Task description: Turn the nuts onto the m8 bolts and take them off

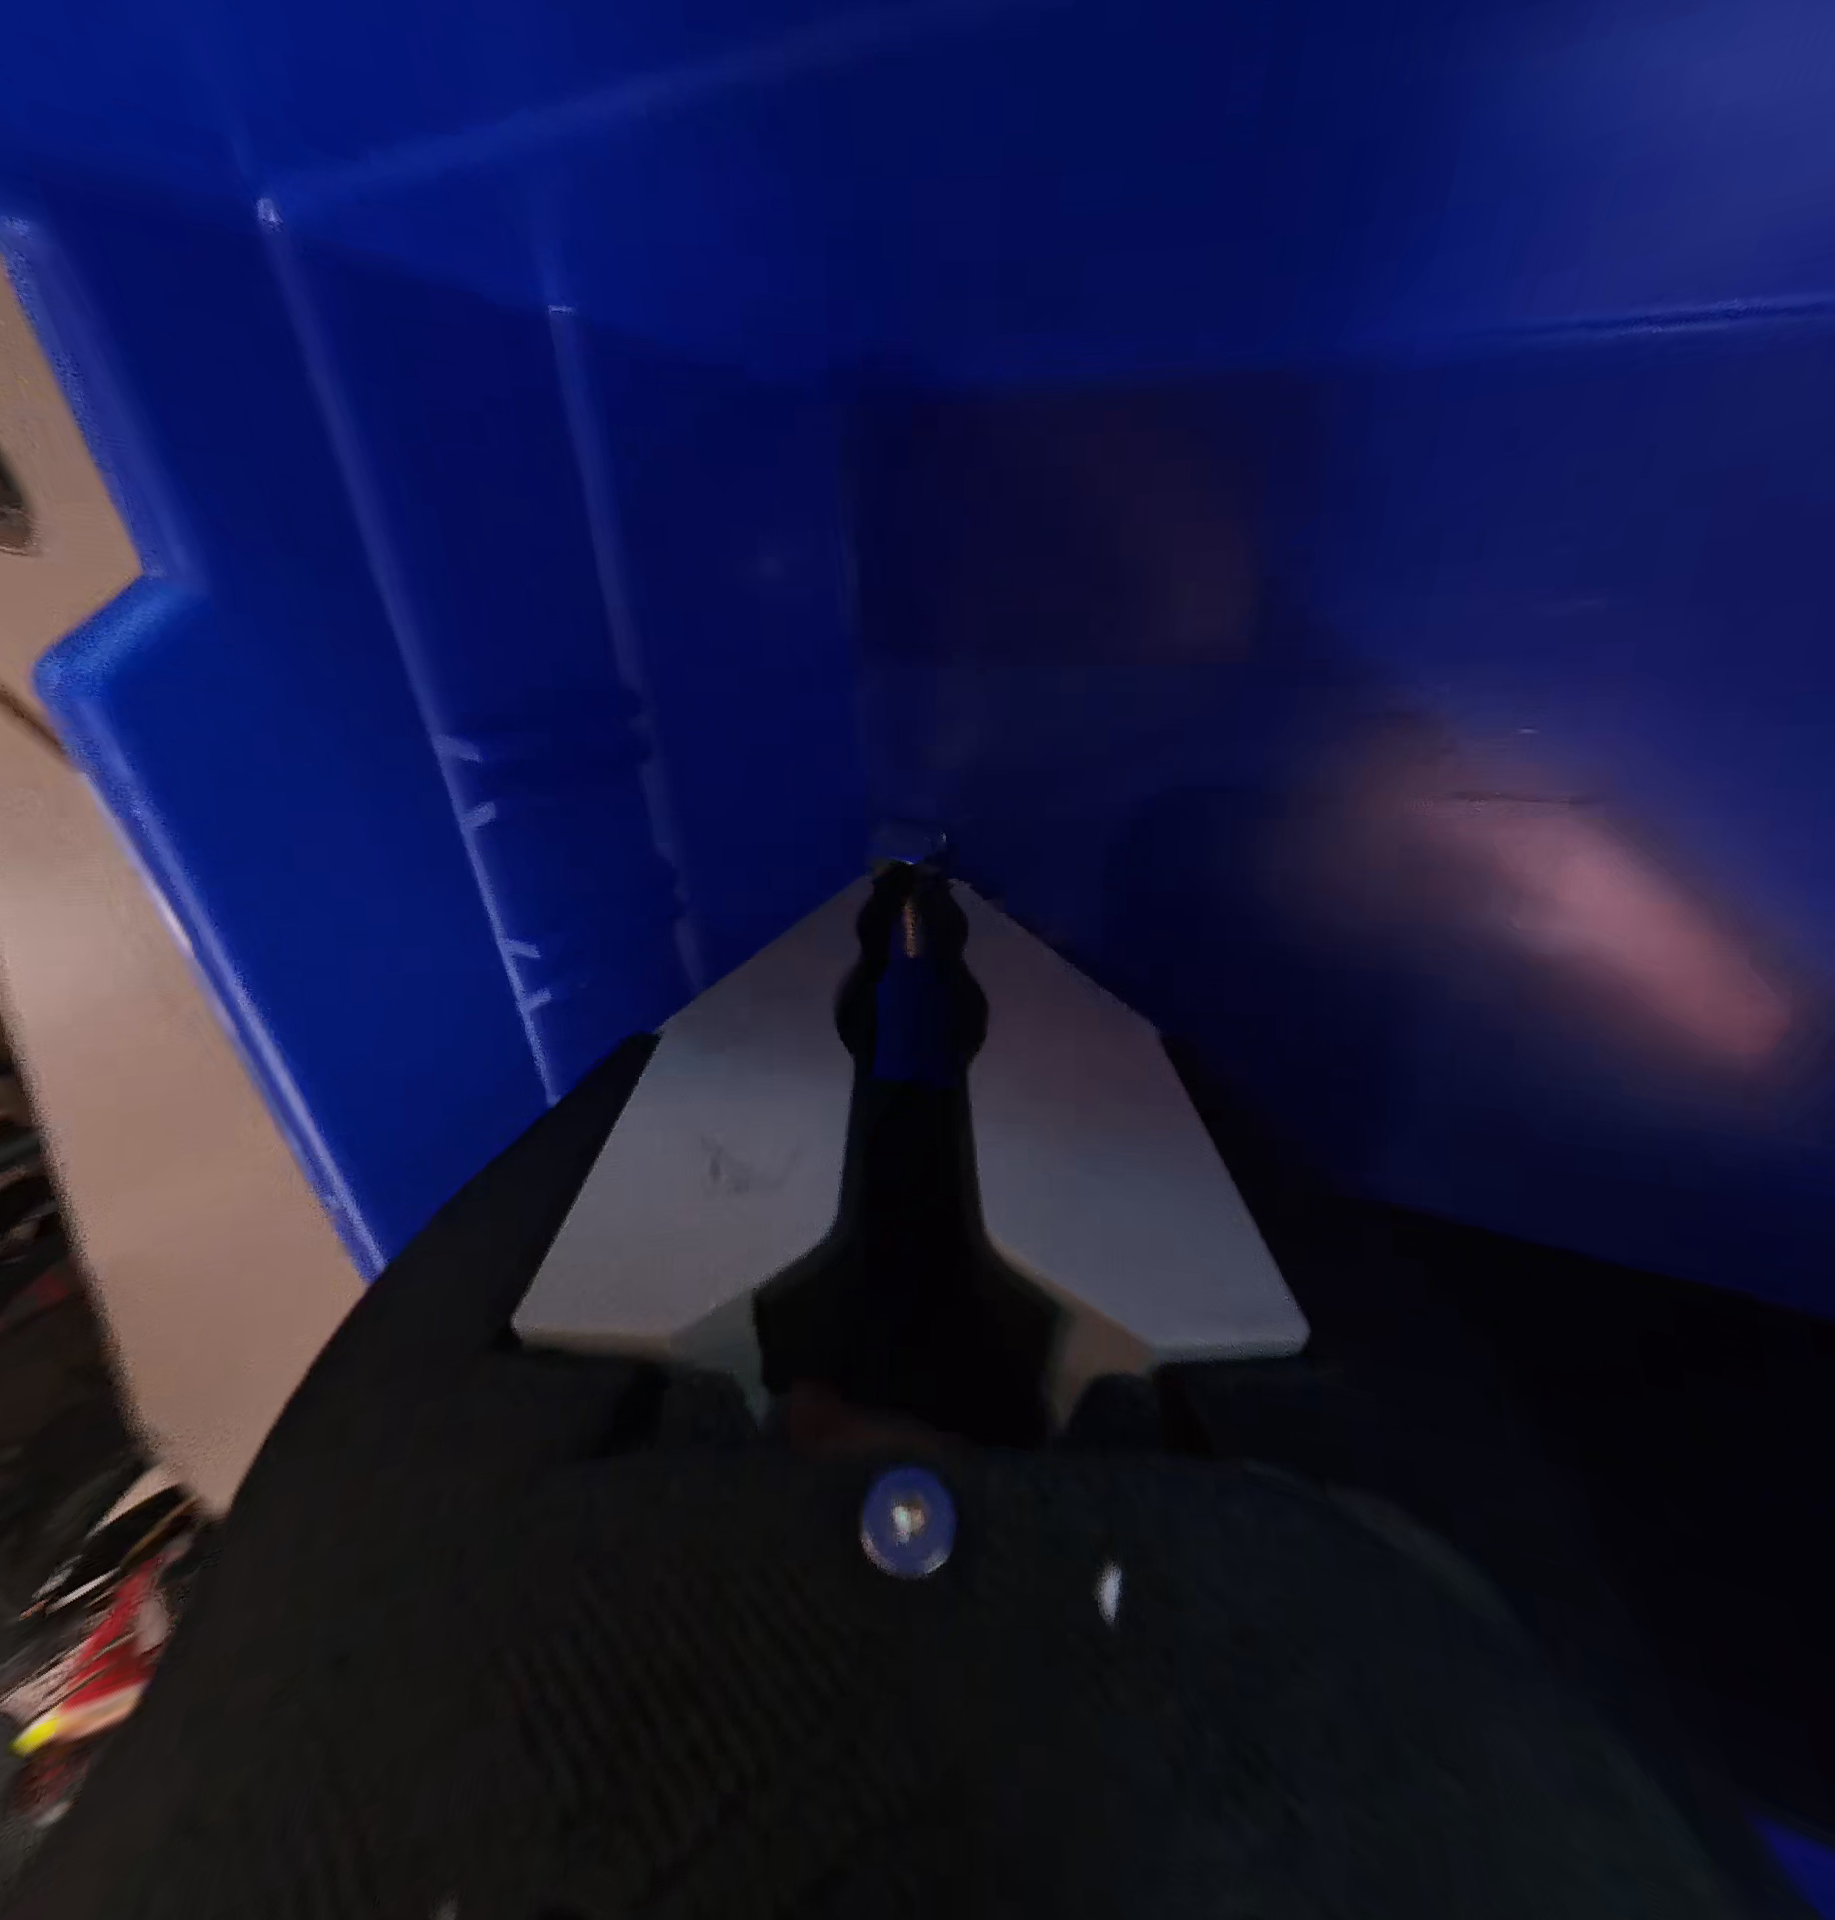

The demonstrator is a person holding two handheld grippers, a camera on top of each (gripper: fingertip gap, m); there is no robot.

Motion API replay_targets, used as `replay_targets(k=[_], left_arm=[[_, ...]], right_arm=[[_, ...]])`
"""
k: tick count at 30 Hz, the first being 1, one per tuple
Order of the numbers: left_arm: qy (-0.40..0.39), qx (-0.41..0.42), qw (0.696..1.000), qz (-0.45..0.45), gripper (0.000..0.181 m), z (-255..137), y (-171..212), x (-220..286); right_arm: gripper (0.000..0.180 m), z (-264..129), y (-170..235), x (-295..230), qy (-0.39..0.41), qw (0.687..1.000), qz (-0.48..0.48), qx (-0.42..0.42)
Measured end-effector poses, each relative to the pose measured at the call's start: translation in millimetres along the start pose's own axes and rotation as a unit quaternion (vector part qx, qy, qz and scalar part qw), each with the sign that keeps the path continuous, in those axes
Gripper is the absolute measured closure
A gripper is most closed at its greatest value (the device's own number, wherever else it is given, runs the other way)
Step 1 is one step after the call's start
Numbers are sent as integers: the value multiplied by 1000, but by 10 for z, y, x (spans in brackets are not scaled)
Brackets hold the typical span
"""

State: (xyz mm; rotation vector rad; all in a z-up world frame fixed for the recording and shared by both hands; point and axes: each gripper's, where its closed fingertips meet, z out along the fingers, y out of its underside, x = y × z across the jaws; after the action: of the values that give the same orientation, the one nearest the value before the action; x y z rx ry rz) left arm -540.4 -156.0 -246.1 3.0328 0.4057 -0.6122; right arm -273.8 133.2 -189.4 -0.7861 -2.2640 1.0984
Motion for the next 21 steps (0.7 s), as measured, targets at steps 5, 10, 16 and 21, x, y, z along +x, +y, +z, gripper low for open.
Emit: replay_targets(k=[5,10,16,21], left_arm=[[120,19,993,-6,161,-146,-40,372],[97,22,995,12,142,-221,-53,367],[82,-1,995,-52,129,-205,-1,289],[134,-4,983,-130,152,-140,-73,366]], right_arm=[[153,-4,-4,-5,0,1000,-3,0],[153,-9,-8,-5,2,1000,-4,0],[153,-16,-17,-6,4,1000,-7,1],[154,-12,-18,-14,3,1000,-8,0]])
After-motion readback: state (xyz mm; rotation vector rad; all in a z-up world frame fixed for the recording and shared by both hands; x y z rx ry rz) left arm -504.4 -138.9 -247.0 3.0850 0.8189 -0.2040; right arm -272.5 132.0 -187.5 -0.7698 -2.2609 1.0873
